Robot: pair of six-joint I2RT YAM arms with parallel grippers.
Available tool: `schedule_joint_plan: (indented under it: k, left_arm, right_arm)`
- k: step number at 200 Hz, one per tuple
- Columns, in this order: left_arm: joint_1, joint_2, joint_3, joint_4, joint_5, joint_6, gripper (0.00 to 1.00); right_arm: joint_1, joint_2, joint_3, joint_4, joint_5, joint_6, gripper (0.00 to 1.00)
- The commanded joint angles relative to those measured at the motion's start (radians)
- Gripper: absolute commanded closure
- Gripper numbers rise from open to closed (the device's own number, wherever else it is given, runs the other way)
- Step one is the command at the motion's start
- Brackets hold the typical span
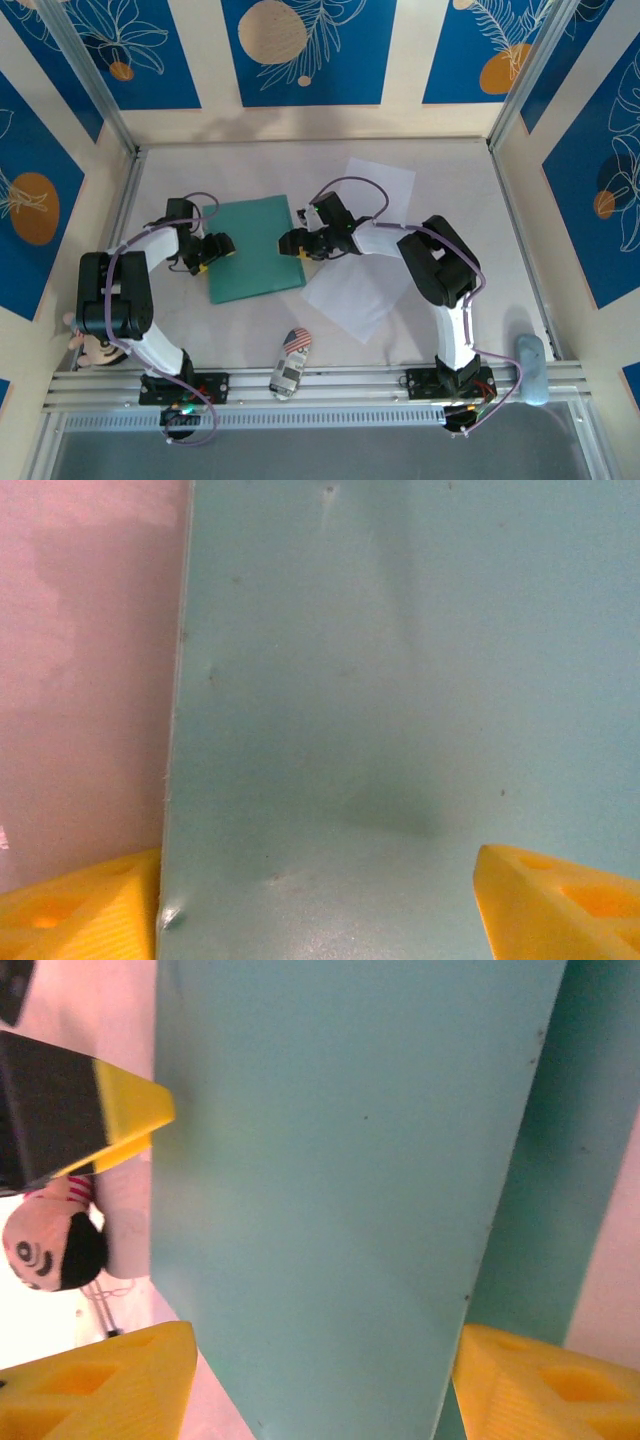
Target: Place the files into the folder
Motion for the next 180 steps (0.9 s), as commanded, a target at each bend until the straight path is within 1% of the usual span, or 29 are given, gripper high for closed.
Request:
schedule_joint_plan:
  k: [1,35,63,85,110,148,180]
  left_arm:
    - [-0.011,0.032,-0.01,0.076,0.168,-0.025,0.23]
    - [-0.015,0.043,-0.004,0.106,0.209,-0.036,0.24]
    - [-0.033,0.049,-0.005,0.135,0.233,-0.043,0.24]
    - [-0.046,0.054,-0.005,0.163,0.25,-0.054,0.24]
    - [-0.068,0.066,0.005,0.192,0.268,-0.068,0.24]
    - [-0.132,0.101,0.042,0.209,0.28,-0.075,0.24]
    - [-0.159,0.123,0.06,0.241,0.289,-0.104,0.24]
  right_arm:
    - [0.006,-0.061,-0.003,0.077,-0.095,0.061,0.32]
    - [0.005,-0.078,-0.011,0.098,-0.102,0.107,0.32]
    - [0.004,-0.105,-0.014,0.065,-0.087,0.105,0.33]
    - [0.002,-0.133,-0.023,0.022,-0.056,0.089,0.33]
    - [-0.005,-0.172,-0.056,0.003,-0.021,0.082,0.37]
    - [-0.008,-0.236,-0.103,-0.033,0.036,0.069,0.41]
    - [-0.01,-0.283,-0.132,-0.063,0.071,0.057,0.42]
